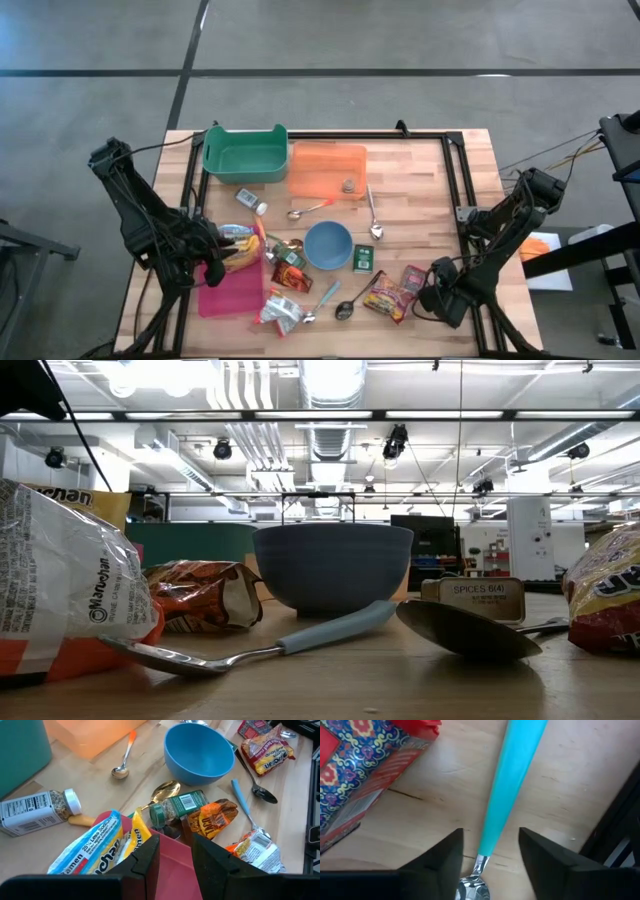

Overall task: Pick & Place Food Item
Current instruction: Put the blue spoon into the green bin

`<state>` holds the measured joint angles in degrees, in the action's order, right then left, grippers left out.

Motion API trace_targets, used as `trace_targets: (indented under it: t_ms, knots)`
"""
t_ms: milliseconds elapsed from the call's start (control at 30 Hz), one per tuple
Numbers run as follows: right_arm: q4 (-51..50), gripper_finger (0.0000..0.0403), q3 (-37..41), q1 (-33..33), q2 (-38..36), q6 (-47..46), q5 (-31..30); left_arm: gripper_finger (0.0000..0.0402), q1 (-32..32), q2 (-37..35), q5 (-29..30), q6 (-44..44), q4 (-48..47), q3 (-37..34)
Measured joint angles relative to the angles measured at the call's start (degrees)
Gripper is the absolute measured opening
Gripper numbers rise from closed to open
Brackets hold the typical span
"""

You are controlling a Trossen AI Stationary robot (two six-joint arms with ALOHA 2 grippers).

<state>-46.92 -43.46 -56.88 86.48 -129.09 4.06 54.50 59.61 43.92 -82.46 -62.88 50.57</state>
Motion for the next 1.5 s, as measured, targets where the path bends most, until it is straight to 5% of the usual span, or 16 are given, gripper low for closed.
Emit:
trace_targets:
  t_ms: [233, 467, 900, 1133, 1333, 1500]
  knots:
    - [3.1, 0.0078, 1.7, 0.0, -0.1, 0.3, 0.1, 0.0113, 0.0, 0.0, 0.0, 0.0, 0.6, 0.0]
    - [4.8, 0.0030, 2.7, 0.1, -0.3, 1.0, 0.0, 0.0113, 0.0, 0.0, 0.0, 0.0, 0.6, 0.0]
    - [-12.9, 0.0029, -8.5, 0.0, 0.1, 5.3, -3.8, 0.0113, 0.0, 0.0, 0.0, 0.1, 1.0, 0.0]
    - [-24.9, 0.0029, -18.8, 0.4, 0.1, 11.6, -13.8, 0.0113, -0.2, 0.0, 0.1, 3.9, 3.9, 0.0]
    - [-28.8, 0.0029, -26.2, 3.5, 0.0, 23.7, -24.7, 0.0113, -2.6, 0.0, 0.5, 8.4, 8.6, 0.0]
    - [-28.9, 0.0029, -29.2, 9.6, 0.0, 38.2, -28.1, 0.0113, -6.6, -0.1, 0.6, 9.4, 9.4, 0.0]
